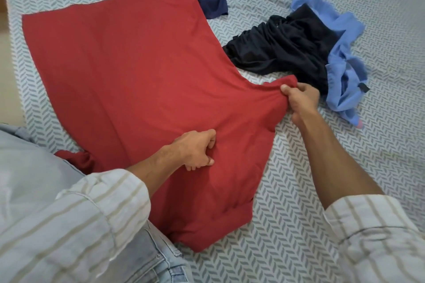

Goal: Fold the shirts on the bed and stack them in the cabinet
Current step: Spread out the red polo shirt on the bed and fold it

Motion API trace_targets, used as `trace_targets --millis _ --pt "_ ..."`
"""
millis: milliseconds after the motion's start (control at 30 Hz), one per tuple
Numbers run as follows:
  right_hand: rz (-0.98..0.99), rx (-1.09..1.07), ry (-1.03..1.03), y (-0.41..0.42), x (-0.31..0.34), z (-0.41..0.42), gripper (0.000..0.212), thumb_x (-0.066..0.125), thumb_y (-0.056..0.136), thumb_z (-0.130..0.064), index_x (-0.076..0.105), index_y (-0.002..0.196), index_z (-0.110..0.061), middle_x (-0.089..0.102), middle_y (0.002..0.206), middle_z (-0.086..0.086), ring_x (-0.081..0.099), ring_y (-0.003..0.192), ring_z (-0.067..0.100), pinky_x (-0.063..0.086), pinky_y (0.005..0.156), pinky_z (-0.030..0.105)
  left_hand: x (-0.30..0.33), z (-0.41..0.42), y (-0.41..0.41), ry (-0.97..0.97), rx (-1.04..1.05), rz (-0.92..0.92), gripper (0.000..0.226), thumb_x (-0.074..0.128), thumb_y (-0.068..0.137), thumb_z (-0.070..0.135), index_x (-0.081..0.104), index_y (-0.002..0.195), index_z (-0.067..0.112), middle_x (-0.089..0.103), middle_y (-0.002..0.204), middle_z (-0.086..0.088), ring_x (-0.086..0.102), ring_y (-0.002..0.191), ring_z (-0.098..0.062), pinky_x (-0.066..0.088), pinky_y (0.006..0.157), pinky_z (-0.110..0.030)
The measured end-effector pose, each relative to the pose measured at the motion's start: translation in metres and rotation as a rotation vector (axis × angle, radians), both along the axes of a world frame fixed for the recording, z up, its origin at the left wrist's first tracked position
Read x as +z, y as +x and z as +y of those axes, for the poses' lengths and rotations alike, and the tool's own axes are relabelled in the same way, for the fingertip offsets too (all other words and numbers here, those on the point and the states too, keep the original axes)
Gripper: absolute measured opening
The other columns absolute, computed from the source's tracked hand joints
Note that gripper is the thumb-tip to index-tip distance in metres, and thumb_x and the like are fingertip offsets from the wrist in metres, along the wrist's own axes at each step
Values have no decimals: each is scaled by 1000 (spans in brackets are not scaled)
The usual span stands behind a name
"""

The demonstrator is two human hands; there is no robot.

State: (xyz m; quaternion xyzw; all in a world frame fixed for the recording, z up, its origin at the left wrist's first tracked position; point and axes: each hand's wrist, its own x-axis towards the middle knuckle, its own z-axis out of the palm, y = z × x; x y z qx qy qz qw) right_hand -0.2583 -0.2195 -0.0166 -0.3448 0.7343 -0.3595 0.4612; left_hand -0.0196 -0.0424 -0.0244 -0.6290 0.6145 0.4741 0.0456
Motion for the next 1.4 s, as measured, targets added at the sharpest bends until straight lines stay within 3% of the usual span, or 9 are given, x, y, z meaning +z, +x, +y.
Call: trace_targets --millis 167,267,333,433,600,1067,1167,1267,1400 --pt "705 93 9 10 1 11 58 78 78 -29 48 126 -17 53 131 8 53 121 30 45 100 45 -1 0 0 -1 -1 1 31 72 85 25 42 94 26 72 65 -5 70 51 -20 62 58 -34" --pt "1193 372 -402 41 2 18 43 61 78 -14 53 121 -20 51 124 10 49 113 34 38 88 46 2 -3 1 37 -7 26 31 72 86 23 43 97 22 72 66 -5 70 53 -21 62 55 -33" --pt "1146 632 -601 64 -4 10 29 54 81 -23 63 107 -16 60 108 12 56 100 37 42 82 45 6 -7 4 141 24 126 30 72 89 17 45 102 16 72 70 -10 71 56 -24 61 53 -34" --pt "1014 902 -377 95 -17 -8 40 57 91 -39 61 114 -7 61 111 17 56 106 39 47 90 46 12 -28 18 261 190 332 18 66 94 10 52 104 9 68 77 -14 68 58 -21 58 51 -31" --pt "945 711 -527 103 -49 -20 27 53 89 -34 60 93 -8 59 91 15 56 86 39 44 75 46 23 -117 57 -269 272 68 13 70 86 18 66 97 13 74 88 -5 70 83 -22 55 80 -32" --pt "1031 626 -584 105 -75 -29 23 56 89 -30 53 80 -9 48 77 12 48 73 36 40 65 48 19 -410 163 -601 754 -244 65 66 82 36 40 135 9 45 136 -15 54 119 -36 45 101 -41" --pt "1029 624 -585 106 -75 -28 21 56 89 -29 54 80 -9 48 77 11 47 72 34 39 64 46 32 -430 175 -445 819 -276 54 66 74 33 54 121 9 63 122 -18 66 103 -34 59 86 -47" --pt "1025 623 -574 107 -74 -29 20 57 88 -28 55 81 -9 48 77 11 47 72 33 38 64 45 47 -436 182 -357 831 -180 18 67 78 13 50 72 12 60 71 -14 55 48 -20 52 48 -28" --pt "1022 614 -576 108 -72 -28 21 58 88 -29 55 81 -10 48 77 10 46 71 32 38 64 44 64 -438 194 -272 651 -202 12 58 87 -7 59 91 4 59 78 -15 60 46 -17 52 39 -22"
